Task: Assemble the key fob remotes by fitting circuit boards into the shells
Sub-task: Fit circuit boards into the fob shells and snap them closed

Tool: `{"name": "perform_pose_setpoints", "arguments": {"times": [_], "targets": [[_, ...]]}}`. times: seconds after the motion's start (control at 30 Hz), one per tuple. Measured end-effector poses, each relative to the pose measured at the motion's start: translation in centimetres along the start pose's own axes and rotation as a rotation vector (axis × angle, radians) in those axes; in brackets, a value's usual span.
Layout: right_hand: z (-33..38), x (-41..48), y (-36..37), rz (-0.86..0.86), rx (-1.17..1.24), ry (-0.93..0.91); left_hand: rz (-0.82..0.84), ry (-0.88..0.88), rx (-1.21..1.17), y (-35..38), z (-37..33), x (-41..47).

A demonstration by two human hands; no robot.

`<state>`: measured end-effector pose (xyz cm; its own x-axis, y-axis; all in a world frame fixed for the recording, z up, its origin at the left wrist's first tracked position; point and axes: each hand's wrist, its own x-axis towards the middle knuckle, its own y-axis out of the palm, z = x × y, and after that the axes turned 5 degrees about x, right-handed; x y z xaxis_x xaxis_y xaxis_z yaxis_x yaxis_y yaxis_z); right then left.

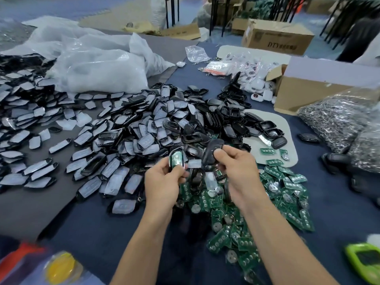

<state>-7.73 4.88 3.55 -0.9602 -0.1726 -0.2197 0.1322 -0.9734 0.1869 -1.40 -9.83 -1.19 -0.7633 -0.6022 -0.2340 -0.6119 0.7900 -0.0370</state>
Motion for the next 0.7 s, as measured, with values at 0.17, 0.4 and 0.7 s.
{"name": "perform_pose_setpoints", "arguments": {"times": [0.17, 0.4, 0.7], "targets": [[-0.5, -4.0, -4.4, -0.231, 0.285, 0.151, 0.19, -0.12, -0.019, 4.4, -0.3, -2.8], [-2.1, -5.8, -6.4, -0.357, 0.439, 0.202, 0.384, -0.181, 0.041, 7.2, -0.1, -7.5], [-2.9, -6.6, -7.6, -0.275, 0.35, 0.112, 0.225, -0.158, 0.014, 8.5, -0.2, -9.1]]}}
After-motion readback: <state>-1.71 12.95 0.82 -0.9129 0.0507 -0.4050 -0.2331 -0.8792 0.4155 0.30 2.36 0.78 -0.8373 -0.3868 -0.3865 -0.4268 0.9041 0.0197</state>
